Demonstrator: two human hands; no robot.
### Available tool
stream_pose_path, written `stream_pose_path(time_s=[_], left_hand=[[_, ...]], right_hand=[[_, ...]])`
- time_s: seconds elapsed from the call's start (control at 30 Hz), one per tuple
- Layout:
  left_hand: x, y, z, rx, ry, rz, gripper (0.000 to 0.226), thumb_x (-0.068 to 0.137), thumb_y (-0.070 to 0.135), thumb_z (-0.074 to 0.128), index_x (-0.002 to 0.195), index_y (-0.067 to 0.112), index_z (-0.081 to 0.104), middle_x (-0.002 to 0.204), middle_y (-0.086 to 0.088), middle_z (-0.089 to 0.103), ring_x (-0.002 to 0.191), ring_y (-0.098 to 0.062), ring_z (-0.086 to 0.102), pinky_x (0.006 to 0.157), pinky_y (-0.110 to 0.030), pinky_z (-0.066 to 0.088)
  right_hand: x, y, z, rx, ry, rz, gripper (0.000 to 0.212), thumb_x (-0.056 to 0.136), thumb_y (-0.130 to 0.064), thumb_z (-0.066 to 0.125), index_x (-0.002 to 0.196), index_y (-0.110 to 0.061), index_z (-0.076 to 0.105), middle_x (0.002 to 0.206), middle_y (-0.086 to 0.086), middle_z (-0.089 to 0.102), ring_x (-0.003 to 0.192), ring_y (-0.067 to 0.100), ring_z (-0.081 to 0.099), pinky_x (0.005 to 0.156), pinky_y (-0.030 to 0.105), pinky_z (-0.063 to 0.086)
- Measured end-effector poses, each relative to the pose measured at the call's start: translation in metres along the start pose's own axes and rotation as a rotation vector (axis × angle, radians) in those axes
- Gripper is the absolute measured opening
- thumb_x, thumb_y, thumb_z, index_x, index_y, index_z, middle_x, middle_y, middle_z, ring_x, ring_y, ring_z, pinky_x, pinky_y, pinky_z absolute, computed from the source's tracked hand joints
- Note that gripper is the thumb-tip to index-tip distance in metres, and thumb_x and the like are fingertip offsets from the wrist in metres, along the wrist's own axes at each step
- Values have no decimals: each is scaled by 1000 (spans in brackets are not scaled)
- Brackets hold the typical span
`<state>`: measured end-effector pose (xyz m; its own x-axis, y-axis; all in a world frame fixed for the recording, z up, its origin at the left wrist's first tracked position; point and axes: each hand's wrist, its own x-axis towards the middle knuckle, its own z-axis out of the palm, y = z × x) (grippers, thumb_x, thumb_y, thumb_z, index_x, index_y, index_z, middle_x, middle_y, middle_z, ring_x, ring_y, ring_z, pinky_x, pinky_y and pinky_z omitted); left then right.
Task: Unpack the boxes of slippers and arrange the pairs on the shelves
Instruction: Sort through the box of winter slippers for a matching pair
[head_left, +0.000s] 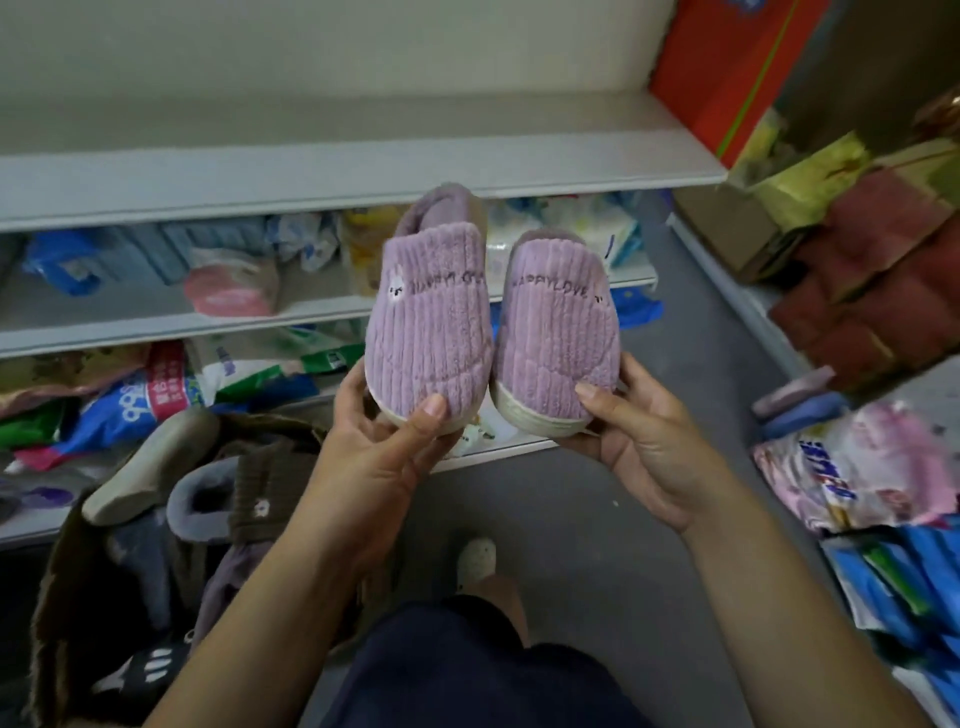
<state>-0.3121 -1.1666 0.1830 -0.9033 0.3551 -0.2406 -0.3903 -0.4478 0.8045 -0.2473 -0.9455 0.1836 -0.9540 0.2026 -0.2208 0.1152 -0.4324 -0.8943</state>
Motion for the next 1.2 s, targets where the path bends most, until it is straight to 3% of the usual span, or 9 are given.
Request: stream_pose_path(time_s=[0.33, 0.57, 0.63, 0.77, 0.87, 0.97, 1.03, 1.13, 1.2], left_hand=[[163, -8, 114, 96, -31, 40, 80, 72, 11, 77, 144, 27, 46, 121, 3, 73, 108, -21, 72, 80, -29, 60], [288, -1, 180, 214, -88, 55, 80, 71, 20, 79, 143, 26, 44, 128, 1, 66, 109, -17, 71, 83, -28, 60], [312, -7, 196, 258, -60, 63, 85, 71, 24, 81, 146, 25, 41, 134, -1, 62, 113, -20, 70, 81, -26, 59], [346, -26, 214, 417, 36, 109, 89, 72, 29, 90, 145, 27, 39, 133, 0, 62, 112, -19, 69, 83, -31, 61], [359, -35, 225, 632, 53, 154, 89, 63, 40, 92, 136, 35, 41, 129, 6, 62, 113, -14, 66, 89, -35, 59], [368, -46, 234, 919, 91, 266, 79, 65, 40, 91, 124, 42, 39, 125, 11, 59, 113, -15, 64, 91, -39, 58], [373, -52, 238, 1054, 144, 326, 83, 58, 52, 90, 126, 40, 44, 124, 10, 59, 109, -17, 65, 91, -42, 58], [375, -58, 245, 1210, 252, 357, 103, 52, 67, 83, 139, 25, 49, 133, 3, 49, 104, -15, 63, 89, -32, 54], [381, -60, 250, 1344, 319, 407, 102, 55, 70, 80, 138, 18, 51, 140, -3, 46, 117, -20, 55, 94, -30, 45]], right_hand=[[132, -86, -92, -113, 172, -138, 82, 75, -21, 75, 149, -30, 41, 129, 10, 68, 114, 28, 68, 85, 42, 58], [234, -133, -144, -158, 262, -205, 56, 92, -22, 65, 145, -28, 48, 122, 3, 72, 111, 24, 70, 86, 40, 59], [255, -144, -157, -141, 311, -201, 41, 97, -24, 61, 137, -27, 54, 118, -2, 73, 109, 20, 70, 84, 38, 60], [290, -164, -182, -202, 445, -215, 20, 96, -28, 64, 116, -29, 63, 119, 9, 69, 104, 19, 72, 80, 33, 60], [307, -169, -194, -458, 408, -234, 41, 87, -33, 77, 125, -27, 62, 119, -2, 69, 101, 8, 71, 88, 32, 59], [322, -169, -202, -769, 381, -267, 79, 67, -41, 88, 137, -26, 52, 128, -10, 61, 116, 7, 61, 96, 24, 52], [334, -169, -210, -950, 433, -318, 99, 60, -50, 87, 144, -20, 44, 140, -1, 50, 129, 17, 50, 107, 36, 47], [346, -172, -219, -1105, 449, -392, 105, 68, -44, 86, 152, -15, 32, 150, 8, 38, 139, 26, 33, 116, 45, 34], [352, -170, -226, -1174, 416, -466, 105, 73, -43, 82, 156, -15, 24, 154, 10, 32, 141, 29, 27, 118, 45, 29]])
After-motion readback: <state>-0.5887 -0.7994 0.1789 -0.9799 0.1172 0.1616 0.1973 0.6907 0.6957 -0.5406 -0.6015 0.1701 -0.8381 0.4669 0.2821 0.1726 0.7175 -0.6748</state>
